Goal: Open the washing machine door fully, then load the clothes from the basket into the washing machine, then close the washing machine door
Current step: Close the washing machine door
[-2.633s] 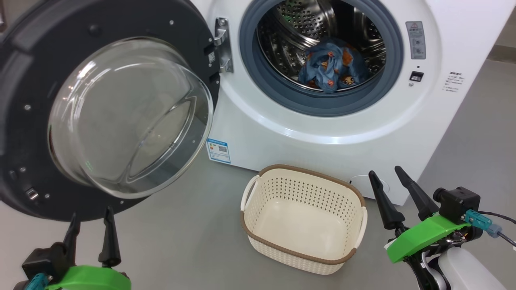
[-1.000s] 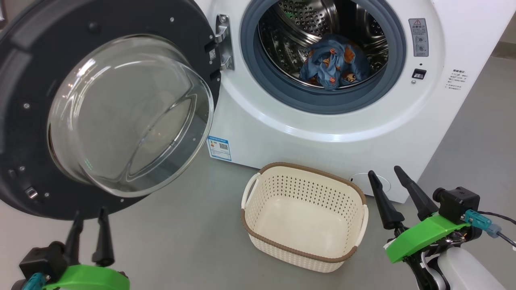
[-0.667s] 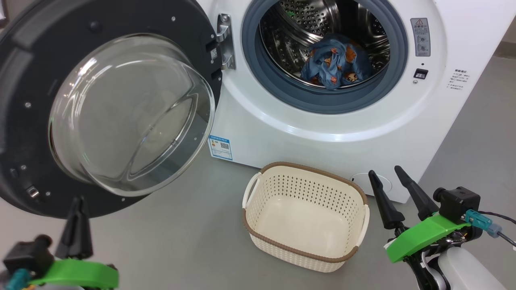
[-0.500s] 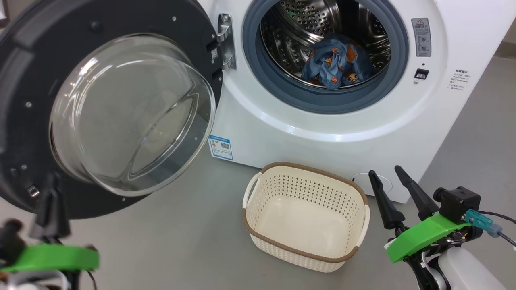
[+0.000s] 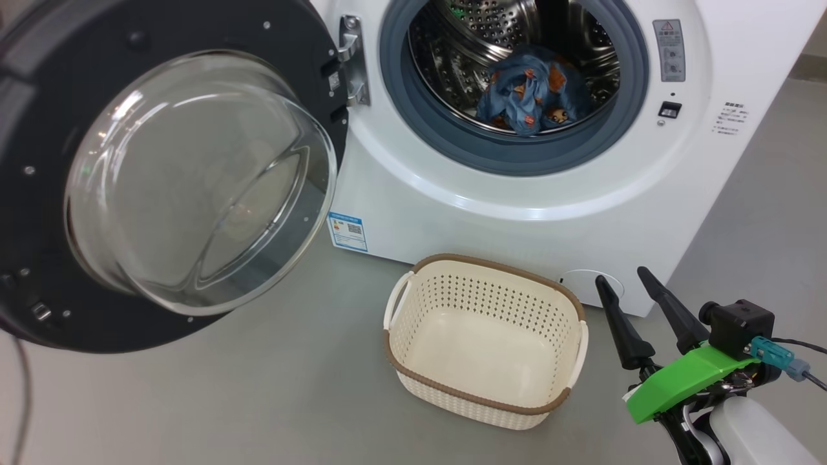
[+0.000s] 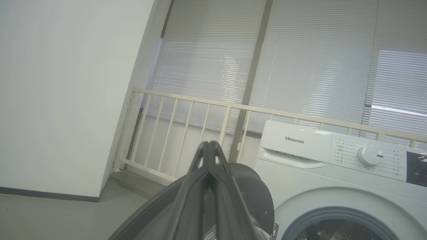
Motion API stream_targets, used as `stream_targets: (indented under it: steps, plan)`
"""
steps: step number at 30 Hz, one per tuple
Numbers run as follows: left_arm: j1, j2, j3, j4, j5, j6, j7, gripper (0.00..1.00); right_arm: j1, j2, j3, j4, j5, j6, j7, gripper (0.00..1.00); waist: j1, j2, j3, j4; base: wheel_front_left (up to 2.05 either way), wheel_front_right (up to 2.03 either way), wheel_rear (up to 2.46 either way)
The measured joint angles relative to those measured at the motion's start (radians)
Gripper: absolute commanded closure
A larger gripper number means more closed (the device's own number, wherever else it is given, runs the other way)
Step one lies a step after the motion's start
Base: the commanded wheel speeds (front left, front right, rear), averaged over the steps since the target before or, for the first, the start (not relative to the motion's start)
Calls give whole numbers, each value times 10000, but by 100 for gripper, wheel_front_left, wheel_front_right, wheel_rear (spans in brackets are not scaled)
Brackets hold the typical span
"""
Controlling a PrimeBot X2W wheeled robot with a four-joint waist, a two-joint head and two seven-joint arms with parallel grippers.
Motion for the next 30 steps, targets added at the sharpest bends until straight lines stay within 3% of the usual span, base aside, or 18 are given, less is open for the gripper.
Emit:
stream_targets:
  steps: [4,7,10,12,20,30]
  plan:
    - [-427,36,589,242,-882,-92,222,100,-4,-81,44,10,0,0,0,0,1,1,55,-108,0,0,0]
    - [-855,17,1383,918,-2186,-105,606,100,-20,-178,88,13,2,0,0,0,0,0,129,-229,0,0,0]
    - [-1379,86,2280,2069,-3624,-261,1081,100,-43,-278,142,17,6,0,-2,0,1,0,239,-341,0,0,0]
    - [-1992,232,2961,3565,-4679,-270,1551,100,-68,-387,224,15,15,0,0,0,1,0,405,-469,0,0,0]
    - [-2961,790,3745,6562,-5568,-274,1996,100,-352,-665,355,6,17,0,0,0,1,0,730,-741,0,0,0]
    - [-3525,1143,4270,8681,-6167,-543,2213,100,-472,-970,443,-12,90,0,0,0,1,0,1132,-1065,0,0,0]
